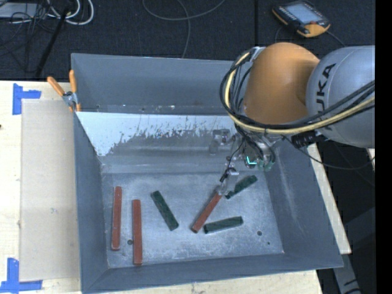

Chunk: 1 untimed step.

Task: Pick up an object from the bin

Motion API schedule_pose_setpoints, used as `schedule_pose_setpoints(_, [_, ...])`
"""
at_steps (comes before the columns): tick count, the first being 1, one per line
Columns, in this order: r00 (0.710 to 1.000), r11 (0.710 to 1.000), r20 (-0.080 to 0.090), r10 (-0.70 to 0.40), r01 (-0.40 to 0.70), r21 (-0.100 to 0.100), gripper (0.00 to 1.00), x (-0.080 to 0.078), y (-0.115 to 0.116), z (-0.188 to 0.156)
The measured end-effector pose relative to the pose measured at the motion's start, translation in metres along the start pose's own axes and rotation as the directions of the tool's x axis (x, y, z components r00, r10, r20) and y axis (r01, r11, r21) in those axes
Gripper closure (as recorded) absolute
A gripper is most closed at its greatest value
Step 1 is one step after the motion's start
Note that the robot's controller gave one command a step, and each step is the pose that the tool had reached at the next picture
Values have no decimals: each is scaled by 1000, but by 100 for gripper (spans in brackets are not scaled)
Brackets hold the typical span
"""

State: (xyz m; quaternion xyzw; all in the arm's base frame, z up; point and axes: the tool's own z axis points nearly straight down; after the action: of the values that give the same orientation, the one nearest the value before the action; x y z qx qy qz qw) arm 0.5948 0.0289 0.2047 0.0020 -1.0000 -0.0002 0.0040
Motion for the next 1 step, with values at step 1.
schedule_pose_setpoints(1, [1000,1000,7,1,-1,0,0,-2,0,-4])
